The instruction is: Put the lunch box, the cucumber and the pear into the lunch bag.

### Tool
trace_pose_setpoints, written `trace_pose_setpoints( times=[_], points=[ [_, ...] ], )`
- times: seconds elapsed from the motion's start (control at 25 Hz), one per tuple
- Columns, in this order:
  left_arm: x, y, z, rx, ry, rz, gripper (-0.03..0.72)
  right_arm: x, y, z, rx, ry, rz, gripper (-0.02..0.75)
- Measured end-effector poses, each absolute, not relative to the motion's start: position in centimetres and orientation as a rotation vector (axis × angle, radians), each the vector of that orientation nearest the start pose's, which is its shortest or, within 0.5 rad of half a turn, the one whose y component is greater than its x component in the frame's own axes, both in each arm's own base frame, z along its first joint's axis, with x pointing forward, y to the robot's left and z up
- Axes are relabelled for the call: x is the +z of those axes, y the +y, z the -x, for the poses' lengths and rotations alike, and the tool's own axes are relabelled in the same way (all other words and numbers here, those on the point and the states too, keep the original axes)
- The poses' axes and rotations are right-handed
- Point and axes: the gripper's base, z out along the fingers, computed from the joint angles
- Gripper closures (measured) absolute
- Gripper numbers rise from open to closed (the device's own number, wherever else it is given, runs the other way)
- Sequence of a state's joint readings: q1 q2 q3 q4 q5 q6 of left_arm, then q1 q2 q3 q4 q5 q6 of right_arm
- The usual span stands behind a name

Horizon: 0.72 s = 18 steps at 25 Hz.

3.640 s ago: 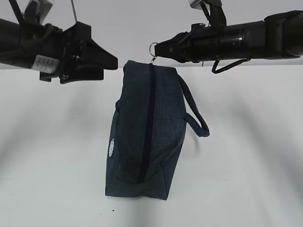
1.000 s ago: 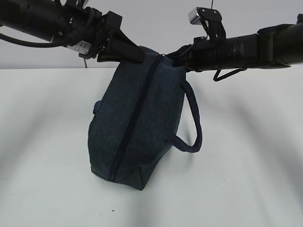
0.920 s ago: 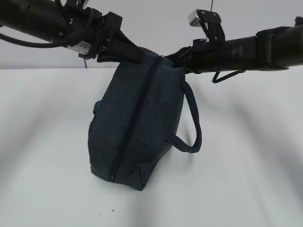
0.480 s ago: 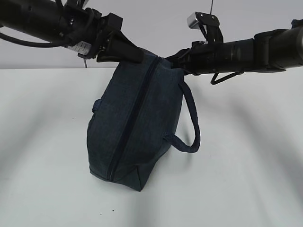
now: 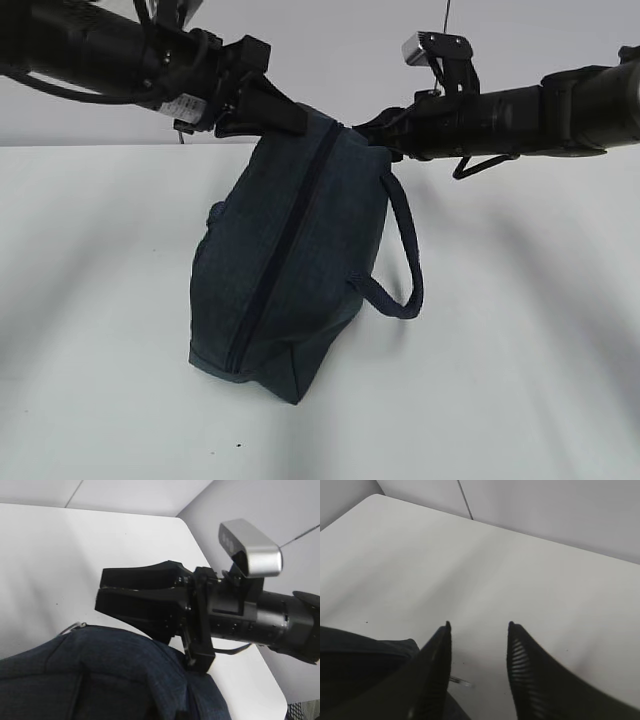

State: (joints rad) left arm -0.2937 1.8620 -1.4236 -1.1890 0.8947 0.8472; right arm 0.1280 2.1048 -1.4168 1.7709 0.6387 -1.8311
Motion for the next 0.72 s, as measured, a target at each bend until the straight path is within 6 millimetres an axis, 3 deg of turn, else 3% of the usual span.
trace_pose_setpoints(
  times=[0.08,0.24,0.44,0.56,0.72],
  points=[
    [26.7,-18.1,-37.3,-1.176,2.271,-0.537,0.680,19.1,11.1,-45.2,0.697,1.928,0.527,0.381],
    [25.4,-18.3,-38.1,-1.181,2.287,-0.495,0.680,19.0,11.0,-45.3,0.674,1.935,0.519,0.359],
    [25.2,-18.3,-38.3,-1.166,2.284,-0.486,0.671,20.8,10.6,-45.1,0.572,1.921,0.560,0.357],
    [25.2,-18.3,-38.4,-1.155,2.282,-0.488,0.619,22.3,10.4,-44.7,0.526,1.910,0.593,0.357],
    [25.1,-18.2,-38.5,-1.125,2.283,-0.488,0.489,23.6,10.2,-44.1,0.503,1.925,0.602,0.356]
  ],
)
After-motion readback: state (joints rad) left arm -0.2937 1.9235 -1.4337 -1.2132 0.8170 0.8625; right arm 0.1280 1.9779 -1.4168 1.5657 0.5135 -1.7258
